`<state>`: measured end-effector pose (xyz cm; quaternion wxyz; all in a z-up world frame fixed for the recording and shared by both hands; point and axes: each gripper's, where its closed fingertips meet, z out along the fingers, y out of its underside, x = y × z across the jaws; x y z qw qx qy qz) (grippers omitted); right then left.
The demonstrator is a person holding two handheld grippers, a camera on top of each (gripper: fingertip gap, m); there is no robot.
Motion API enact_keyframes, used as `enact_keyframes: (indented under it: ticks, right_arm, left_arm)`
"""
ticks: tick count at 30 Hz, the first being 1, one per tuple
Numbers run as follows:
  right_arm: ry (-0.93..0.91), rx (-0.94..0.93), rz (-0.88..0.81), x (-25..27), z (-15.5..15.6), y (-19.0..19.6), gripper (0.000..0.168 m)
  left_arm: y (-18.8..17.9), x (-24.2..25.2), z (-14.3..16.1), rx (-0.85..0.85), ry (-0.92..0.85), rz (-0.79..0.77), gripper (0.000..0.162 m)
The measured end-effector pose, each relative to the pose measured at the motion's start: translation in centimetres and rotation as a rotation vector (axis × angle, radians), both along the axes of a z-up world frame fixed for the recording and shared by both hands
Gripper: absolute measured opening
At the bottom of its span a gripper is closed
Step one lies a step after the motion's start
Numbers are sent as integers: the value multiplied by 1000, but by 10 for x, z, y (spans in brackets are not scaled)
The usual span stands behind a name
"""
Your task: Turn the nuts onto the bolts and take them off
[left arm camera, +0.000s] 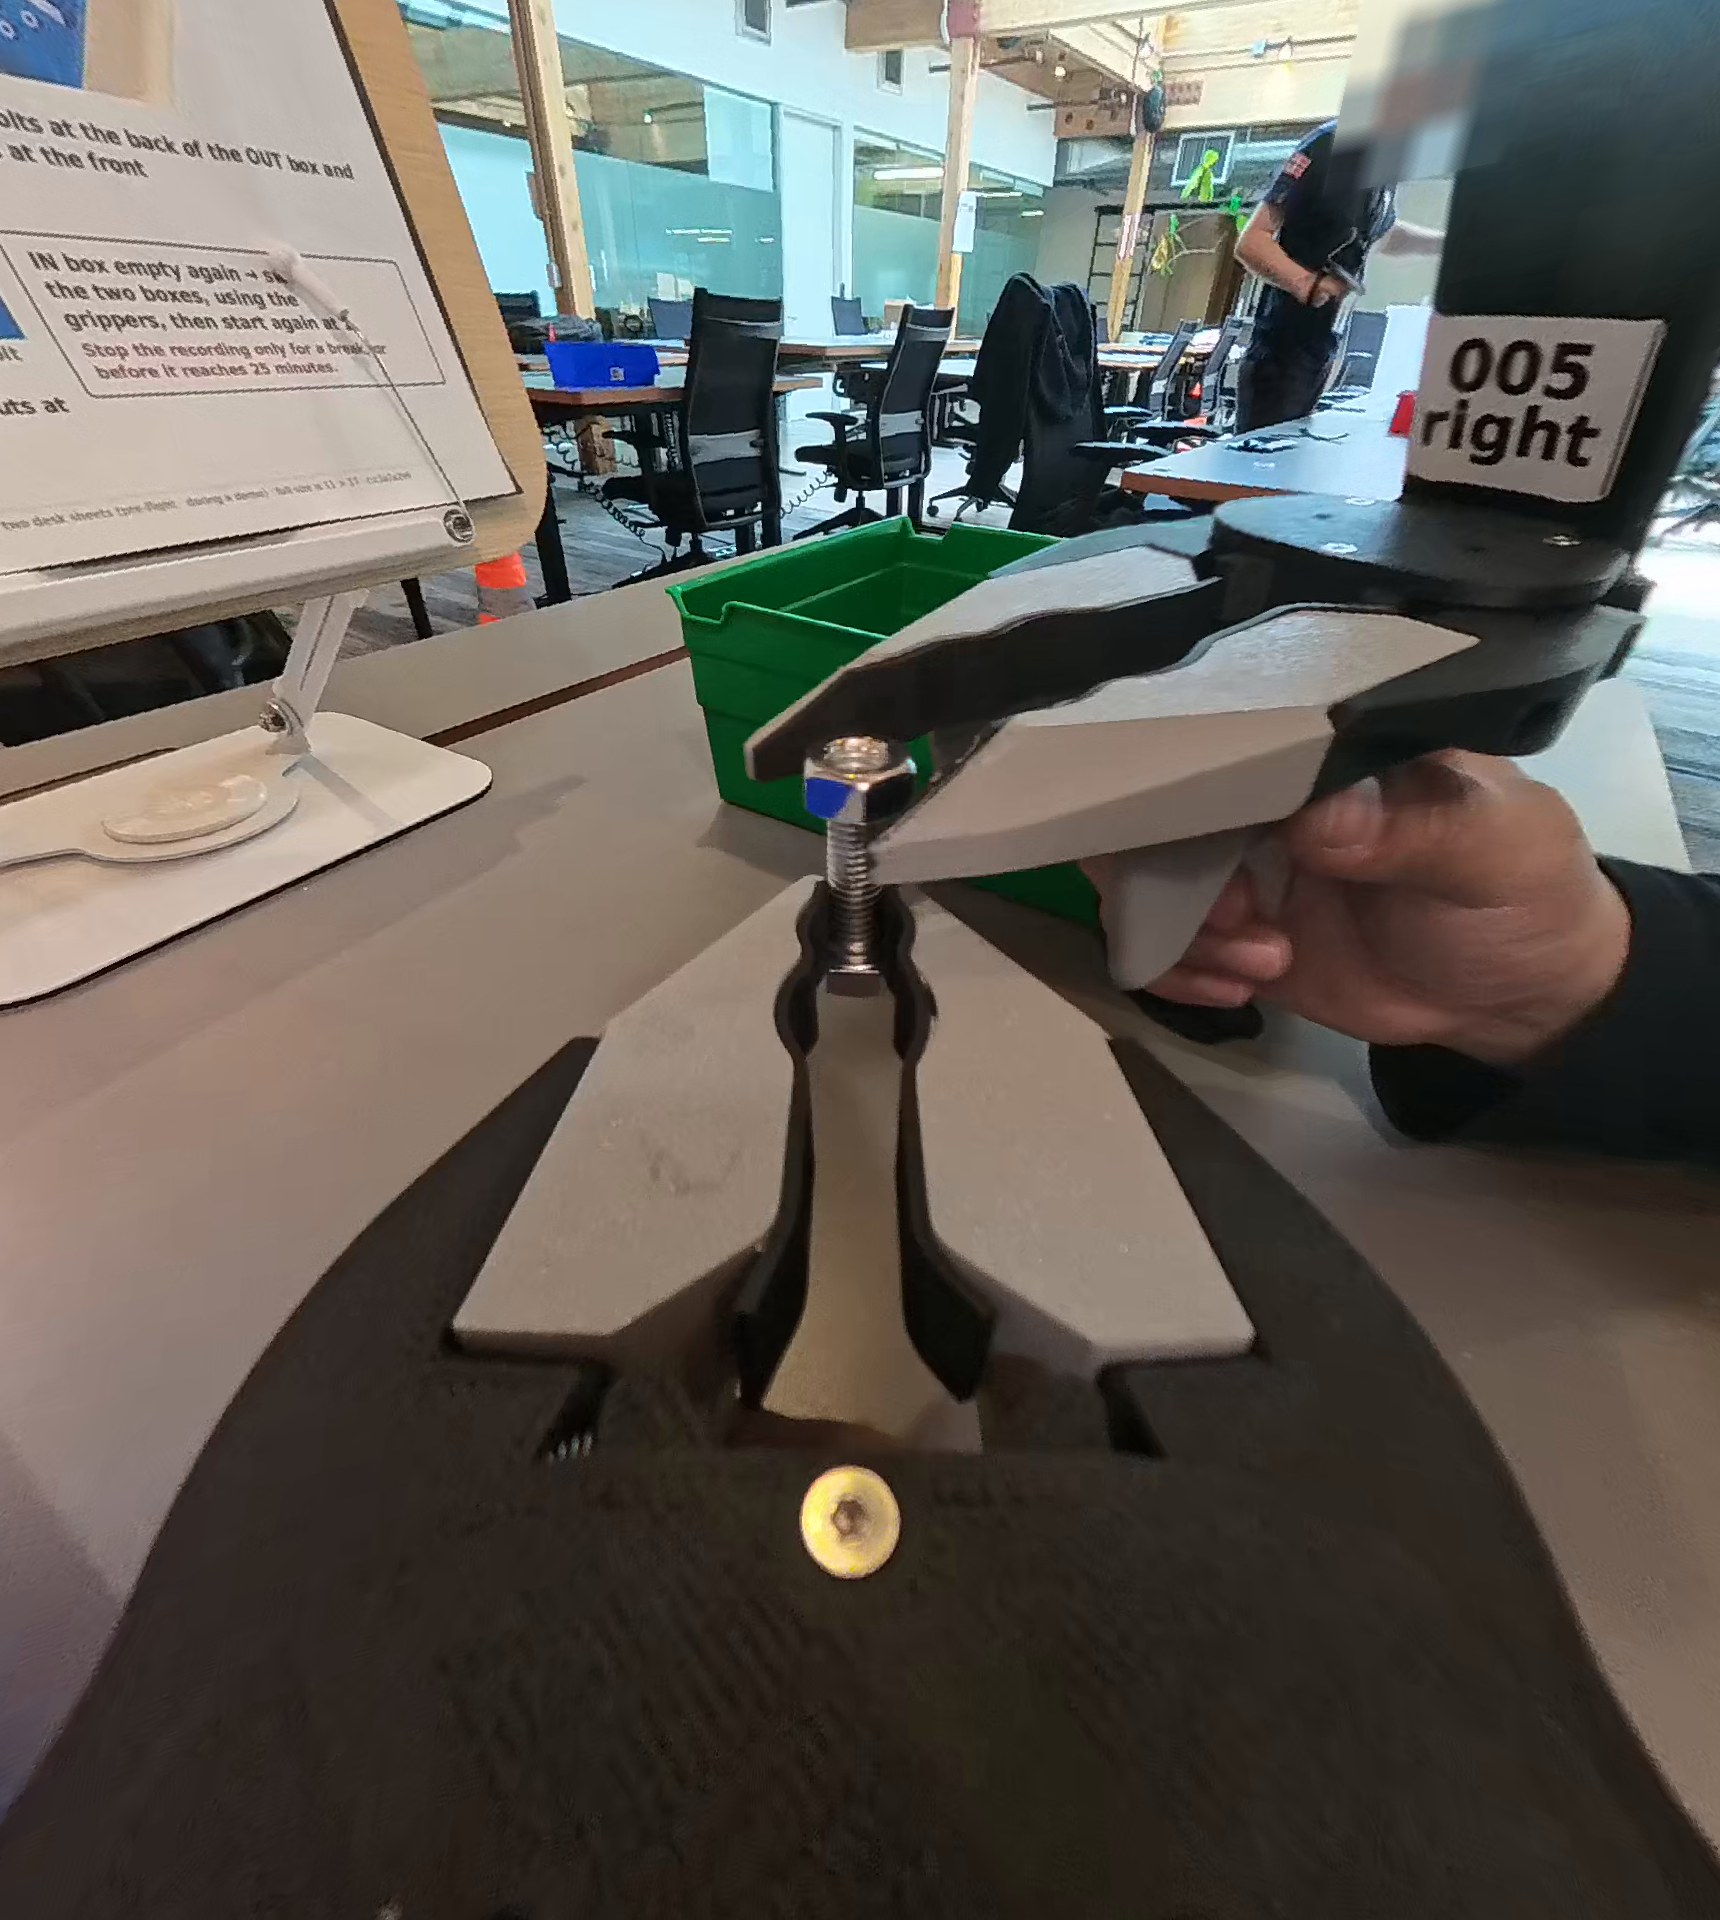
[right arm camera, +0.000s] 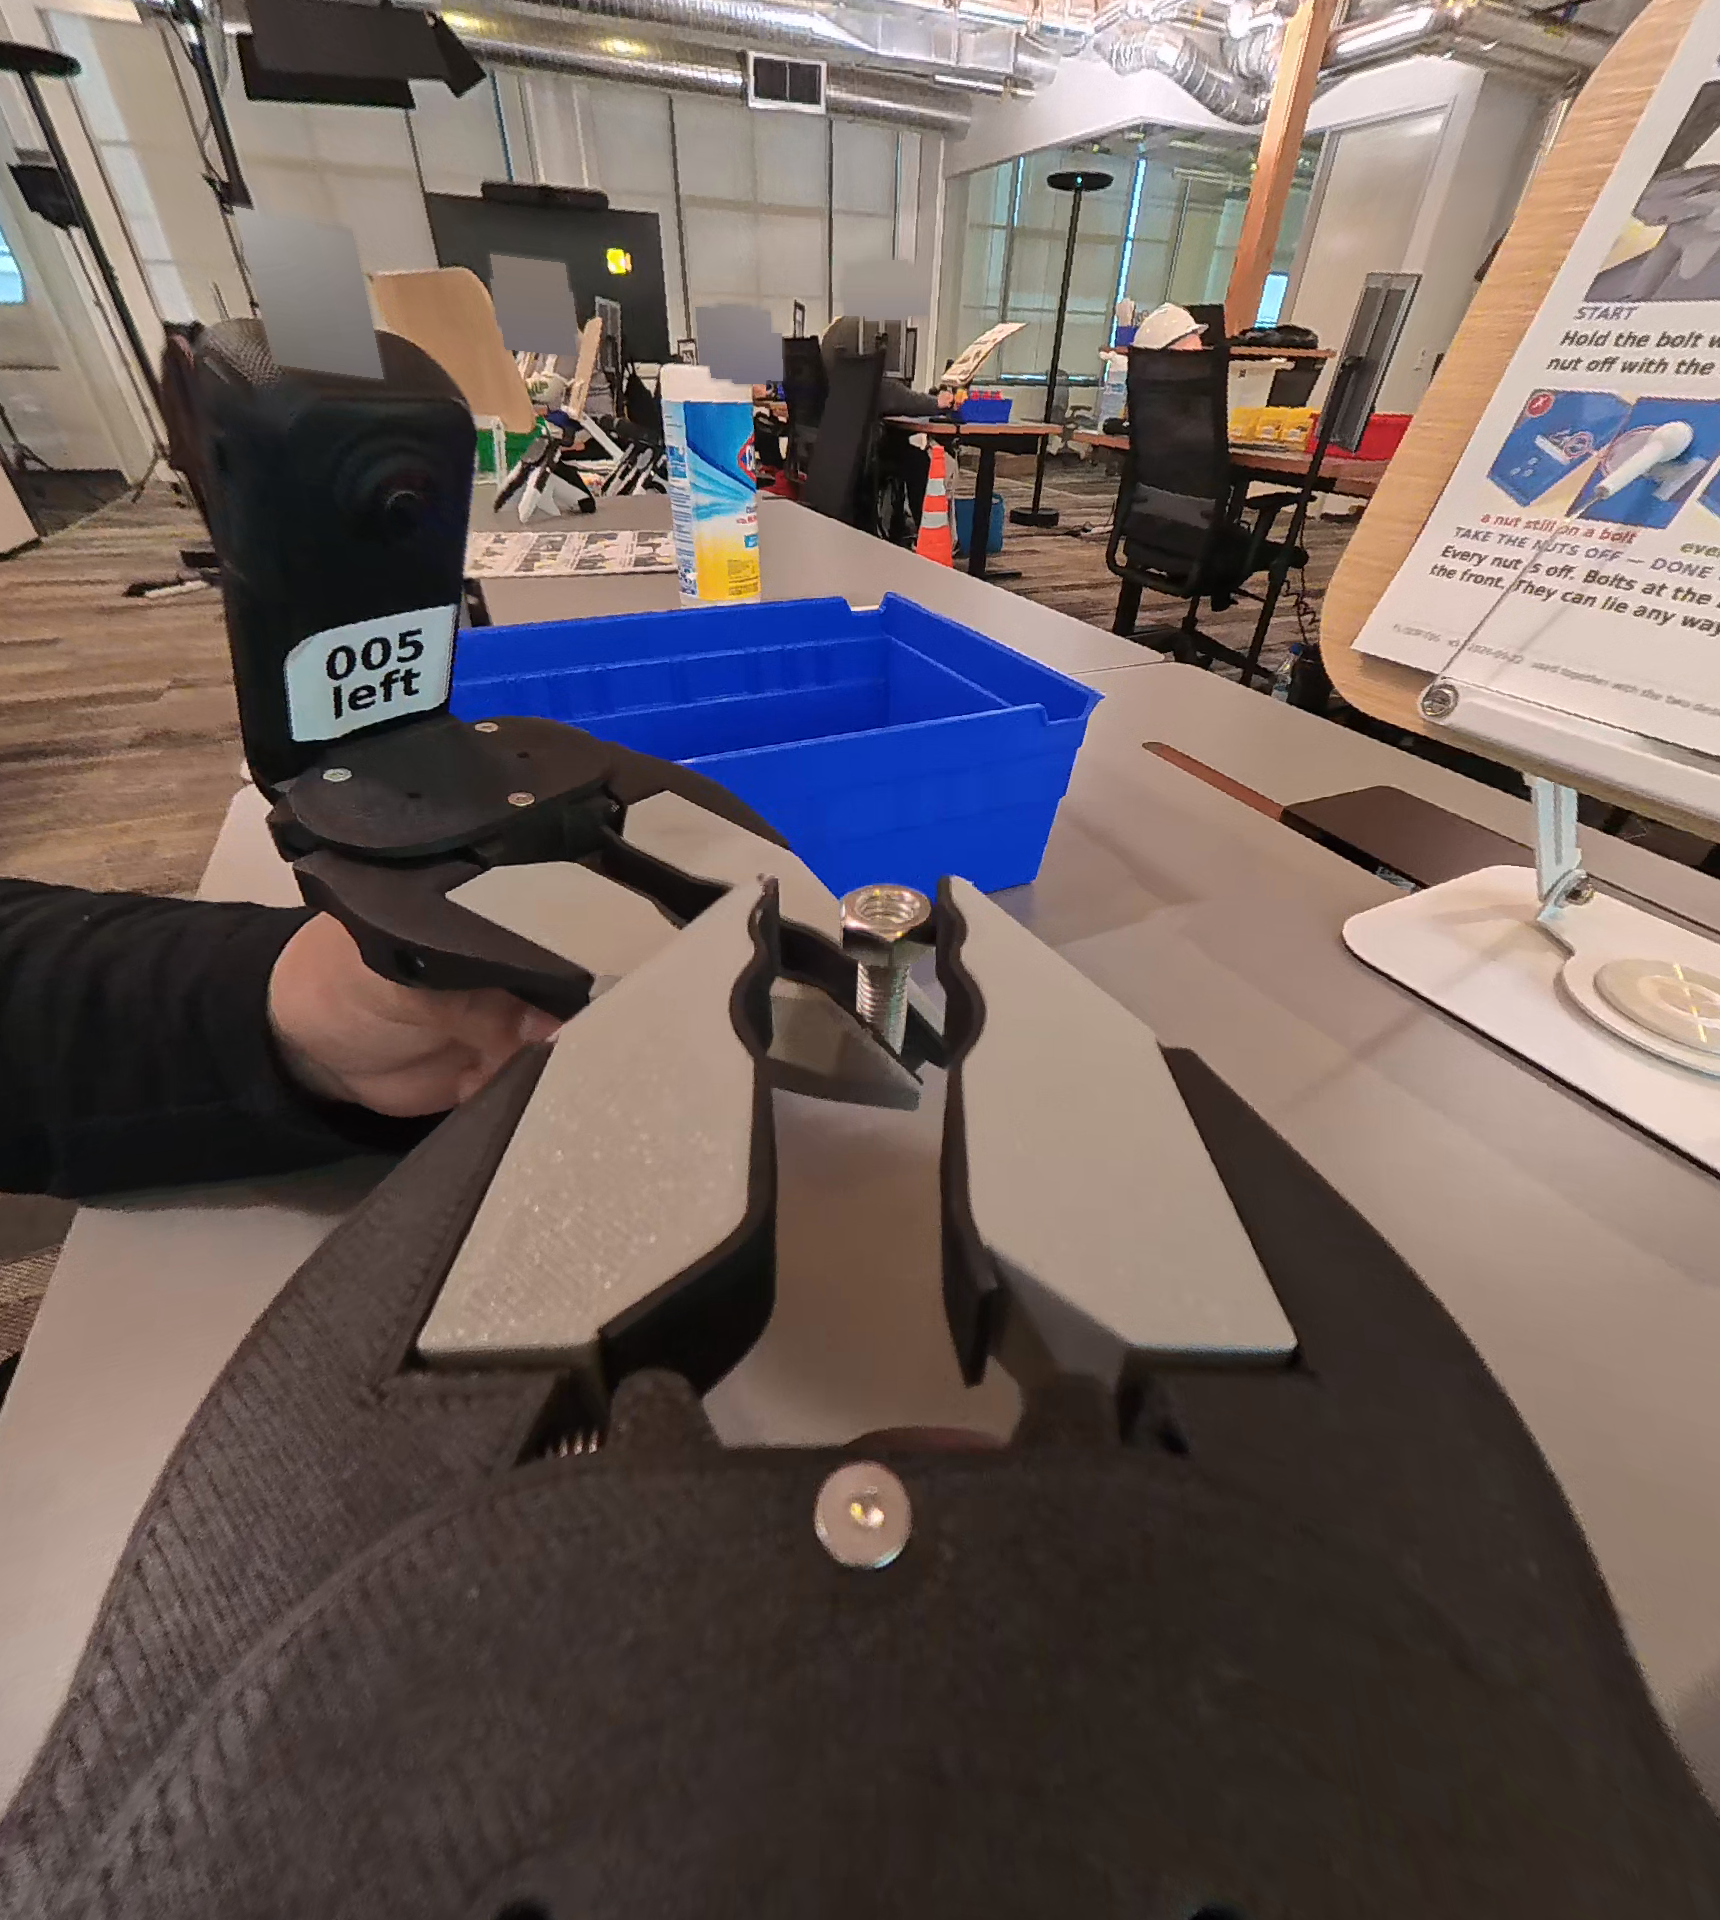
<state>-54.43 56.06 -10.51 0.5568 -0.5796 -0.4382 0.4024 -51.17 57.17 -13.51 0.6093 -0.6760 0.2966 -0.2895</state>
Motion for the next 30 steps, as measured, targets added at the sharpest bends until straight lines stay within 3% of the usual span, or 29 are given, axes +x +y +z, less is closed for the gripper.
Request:
enact_keyframes:
  ticks: [3, 11, 20, 24, 30]
  right_arm:
    - [24, -38, 21, -3, 0, -1, 28]
    - [8, -49, 45, -4, -3, -4, 13]
    - [-9, -51, 37, -3, -5, -2, 13]
    - [-1, -84, 36, -3, -7, 1, 33]
    - [16, -50, 10, 1, -1, 2, 32]
  left_arm:
    - [-4, 5, 0, -3, 0, -24, 6]
    - [-13, 16, 1, 14, 14, -76, 6]
    - [-12, 14, 0, 33, 35, -58, 6]
    - [-8, 8, 3, 26, 9, -38, 7]
    - [3, -6, 4, 12, -7, 25, 6]
